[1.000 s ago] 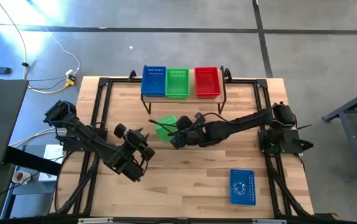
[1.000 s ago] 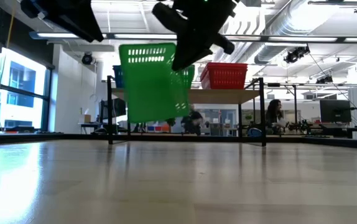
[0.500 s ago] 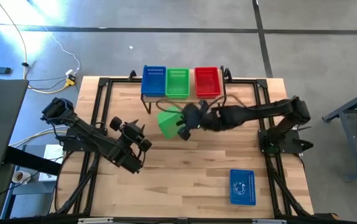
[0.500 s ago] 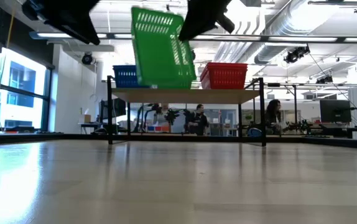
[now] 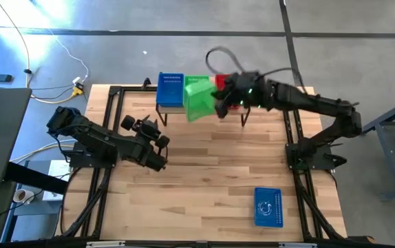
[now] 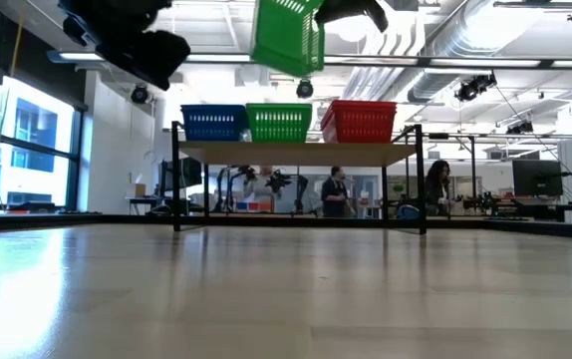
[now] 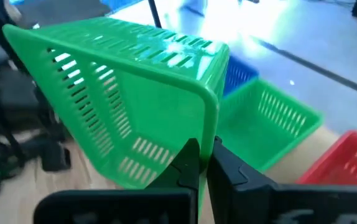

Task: Stack baskets on shelf by color
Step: Stack the green bin on top of the green bin on the shelf

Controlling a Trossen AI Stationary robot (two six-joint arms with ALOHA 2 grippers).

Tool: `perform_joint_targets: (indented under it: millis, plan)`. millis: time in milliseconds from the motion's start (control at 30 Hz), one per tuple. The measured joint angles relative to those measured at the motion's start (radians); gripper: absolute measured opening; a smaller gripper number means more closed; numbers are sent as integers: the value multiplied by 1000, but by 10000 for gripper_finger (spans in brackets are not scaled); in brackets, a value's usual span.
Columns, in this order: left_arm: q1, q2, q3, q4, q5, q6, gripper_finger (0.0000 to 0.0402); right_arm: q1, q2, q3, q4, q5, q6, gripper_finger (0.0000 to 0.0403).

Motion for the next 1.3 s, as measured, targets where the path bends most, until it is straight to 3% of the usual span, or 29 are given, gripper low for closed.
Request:
perform_joint_targets:
  millis: [200,533,633,900,1133,1300]
  plan:
    - [62,0,0,0,-1,87,147,-103,8,133,-3,-89,-75,0]
    - [104,0,0,2,-2,122,147,-251,76,359,-197,-137,-54,0]
    - [104,0,0,7,-2,121,147,-289,122,423,-246,-180,-13,0]
    - [104,0,0,8,14,124,147,-359,304,608,-350,-428,95,0]
    - [104,0,0,8,40,148,147,-393,465,789,-558,-502,173,0]
    - [104,0,0,8,40,148,147,-411,538,845,-656,-577,255,0]
